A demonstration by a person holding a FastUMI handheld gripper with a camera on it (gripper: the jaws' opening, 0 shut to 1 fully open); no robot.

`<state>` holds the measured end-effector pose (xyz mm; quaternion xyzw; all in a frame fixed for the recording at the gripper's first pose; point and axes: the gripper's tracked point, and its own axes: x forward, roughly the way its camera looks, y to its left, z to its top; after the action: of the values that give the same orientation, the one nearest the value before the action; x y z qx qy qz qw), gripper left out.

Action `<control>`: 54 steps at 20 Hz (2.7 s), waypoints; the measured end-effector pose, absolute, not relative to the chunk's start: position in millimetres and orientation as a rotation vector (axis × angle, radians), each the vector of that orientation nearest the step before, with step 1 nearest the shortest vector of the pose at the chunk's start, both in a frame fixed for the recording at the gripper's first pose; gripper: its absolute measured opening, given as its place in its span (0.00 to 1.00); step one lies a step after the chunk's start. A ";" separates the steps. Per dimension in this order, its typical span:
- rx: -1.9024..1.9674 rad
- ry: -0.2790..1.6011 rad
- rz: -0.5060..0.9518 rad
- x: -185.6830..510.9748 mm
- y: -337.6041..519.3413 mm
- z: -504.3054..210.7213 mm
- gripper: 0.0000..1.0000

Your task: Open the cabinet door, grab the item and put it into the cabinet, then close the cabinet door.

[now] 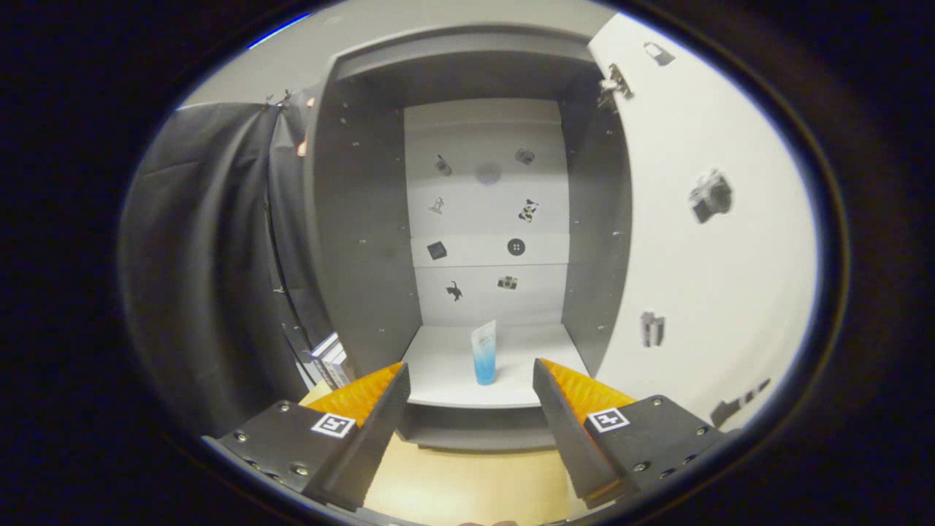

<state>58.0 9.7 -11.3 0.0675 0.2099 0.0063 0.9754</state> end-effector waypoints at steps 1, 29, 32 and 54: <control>0.139 0.420 0.009 40.7 6.9 -5.6 1.00; 0.116 0.368 -0.536 -210.4 -248.8 23.5 1.00; 0.108 0.360 -0.470 -182.9 -241.0 22.6 1.00; 0.194 0.370 0.114 -106.3 -97.7 25.0 0.93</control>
<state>-106.3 -97.7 25.0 0.0961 0.1838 0.0567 0.9766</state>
